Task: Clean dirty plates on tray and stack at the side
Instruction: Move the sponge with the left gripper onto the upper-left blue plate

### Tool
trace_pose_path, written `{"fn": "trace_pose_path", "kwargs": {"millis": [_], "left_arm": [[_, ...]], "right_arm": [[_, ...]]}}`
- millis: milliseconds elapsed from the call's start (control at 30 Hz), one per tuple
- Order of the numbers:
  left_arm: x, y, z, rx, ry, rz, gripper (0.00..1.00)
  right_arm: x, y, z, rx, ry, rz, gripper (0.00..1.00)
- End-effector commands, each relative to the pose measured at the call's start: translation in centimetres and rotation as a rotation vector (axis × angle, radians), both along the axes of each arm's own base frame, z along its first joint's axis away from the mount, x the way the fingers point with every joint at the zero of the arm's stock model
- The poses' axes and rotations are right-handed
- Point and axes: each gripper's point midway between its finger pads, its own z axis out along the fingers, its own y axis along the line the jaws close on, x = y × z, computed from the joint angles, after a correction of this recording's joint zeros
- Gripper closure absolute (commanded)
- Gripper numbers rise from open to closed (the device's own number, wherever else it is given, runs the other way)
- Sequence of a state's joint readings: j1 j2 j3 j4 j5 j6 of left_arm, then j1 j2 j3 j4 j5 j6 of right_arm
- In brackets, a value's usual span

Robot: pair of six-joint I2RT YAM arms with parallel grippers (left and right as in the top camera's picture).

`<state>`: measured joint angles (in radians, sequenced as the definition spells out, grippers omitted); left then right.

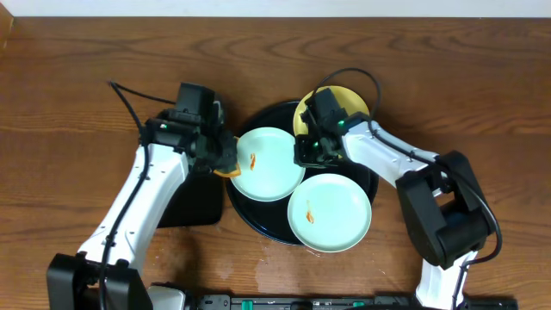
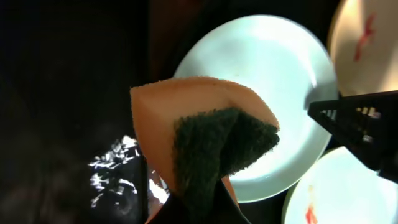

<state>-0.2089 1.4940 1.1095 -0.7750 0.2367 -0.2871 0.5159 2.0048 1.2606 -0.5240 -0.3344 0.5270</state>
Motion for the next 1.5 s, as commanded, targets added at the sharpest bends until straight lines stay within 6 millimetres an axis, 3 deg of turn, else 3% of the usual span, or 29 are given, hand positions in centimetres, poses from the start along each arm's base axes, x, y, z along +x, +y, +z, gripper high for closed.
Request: {"fn": "trace_pose_path", "kwargs": {"millis": [0, 133, 267, 533, 600, 833, 1000, 1200, 1367, 1467], "left_arm": [[0.6, -1.1, 0.7, 0.006, -0.049, -0.041, 0.92], [1.0, -2.3, 0.3, 0.0, -0.066, -0.073, 0.92], [1.5, -3.9, -0.9, -0.008, -0.066, -0.093, 0.92], [1.9, -7.2, -6.9, -0.004, 0.04, -0.096, 0.93], [1.9, -7.2, -9.7, 0.009, 0.099, -0.069, 0.93], [2.1, -5.2, -14.3, 0.063, 0.185, 0.037, 0.92], [3.5, -1.5, -14.2, 0.185, 0.152, 0.177, 0.92], [4.8, 3.1, -12.8, 0.482, 0.05, 0.226, 0.93], [5.4, 4.4, -10.7, 0.715, -0.06, 0.17, 0.92], [5.7, 3.7, -9.1, 0.76, -0.088, 0.148, 0.92]], "right_arm": [[-0.3, -0.7, -1.2, -0.091, 0.022, -0.108, 0.87], [-0.3, -1.3, -1.4, -0.141, 0.015, -0.146, 0.99], [-0.2, -1.4, -1.5, -0.15, 0.011, -0.155, 0.99], [-0.3, -1.4, -1.5, -0.152, 0.014, -0.158, 0.99], [-0.3, -1.5, -1.5, -0.152, 0.017, -0.161, 0.99], [-0.3, -1.5, -1.5, -0.152, 0.017, -0.161, 0.99], [-0.3, -1.5, -1.5, -0.152, 0.018, -0.162, 0.99], [-0.4, -1.5, -1.5, -0.155, 0.021, -0.162, 0.99], [-0.4, -1.6, -1.6, -0.157, 0.021, -0.169, 0.99], [-0.4, -1.7, -1.6, -0.162, 0.021, -0.17, 0.99]]}}
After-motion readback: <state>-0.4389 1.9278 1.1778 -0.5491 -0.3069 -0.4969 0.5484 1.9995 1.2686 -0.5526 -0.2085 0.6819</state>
